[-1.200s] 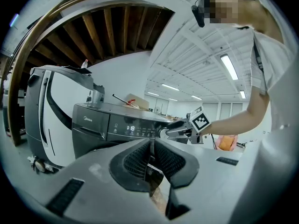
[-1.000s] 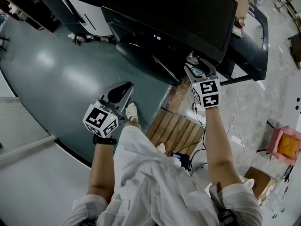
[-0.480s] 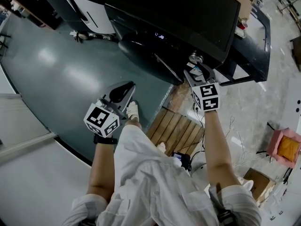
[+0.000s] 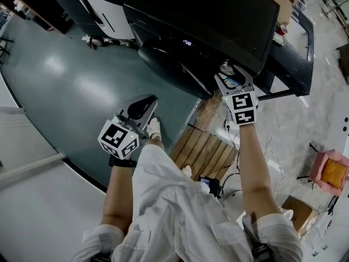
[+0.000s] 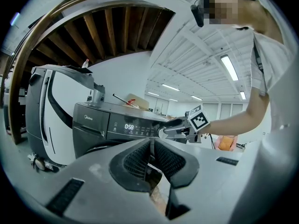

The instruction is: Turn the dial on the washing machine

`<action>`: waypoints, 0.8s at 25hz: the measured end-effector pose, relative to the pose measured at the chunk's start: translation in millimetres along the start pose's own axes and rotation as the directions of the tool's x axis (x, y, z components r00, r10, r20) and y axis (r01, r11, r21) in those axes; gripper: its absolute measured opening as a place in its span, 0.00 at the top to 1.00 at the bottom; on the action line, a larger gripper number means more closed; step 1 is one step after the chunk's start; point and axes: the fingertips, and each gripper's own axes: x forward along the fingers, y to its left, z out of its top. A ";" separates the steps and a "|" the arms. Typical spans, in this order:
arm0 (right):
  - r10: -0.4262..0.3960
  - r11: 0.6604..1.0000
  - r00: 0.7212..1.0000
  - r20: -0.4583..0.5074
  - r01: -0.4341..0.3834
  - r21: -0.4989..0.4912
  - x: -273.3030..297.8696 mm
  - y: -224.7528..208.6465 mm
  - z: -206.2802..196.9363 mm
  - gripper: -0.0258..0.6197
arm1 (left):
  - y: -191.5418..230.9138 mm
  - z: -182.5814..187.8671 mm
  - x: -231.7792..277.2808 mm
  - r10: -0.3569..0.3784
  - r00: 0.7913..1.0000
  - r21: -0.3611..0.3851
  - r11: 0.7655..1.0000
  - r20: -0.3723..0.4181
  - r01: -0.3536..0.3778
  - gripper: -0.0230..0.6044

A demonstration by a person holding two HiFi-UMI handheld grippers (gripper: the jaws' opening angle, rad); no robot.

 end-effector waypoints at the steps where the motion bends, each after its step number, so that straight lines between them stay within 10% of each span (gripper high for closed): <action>1: -0.006 1.000 1.000 -0.005 0.006 -0.002 1.1 -3.1 0.1 0.56 | 0.1 0.2 -0.1 0.001 1.000 0.000 1.000 0.001 -0.001 0.92; 20: -0.020 0.995 0.999 -0.032 0.023 0.098 1.9 -2.9 -25.7 0.48 | -6.1 -1.5 -3.5 -0.008 1.000 0.002 1.000 0.001 0.008 0.92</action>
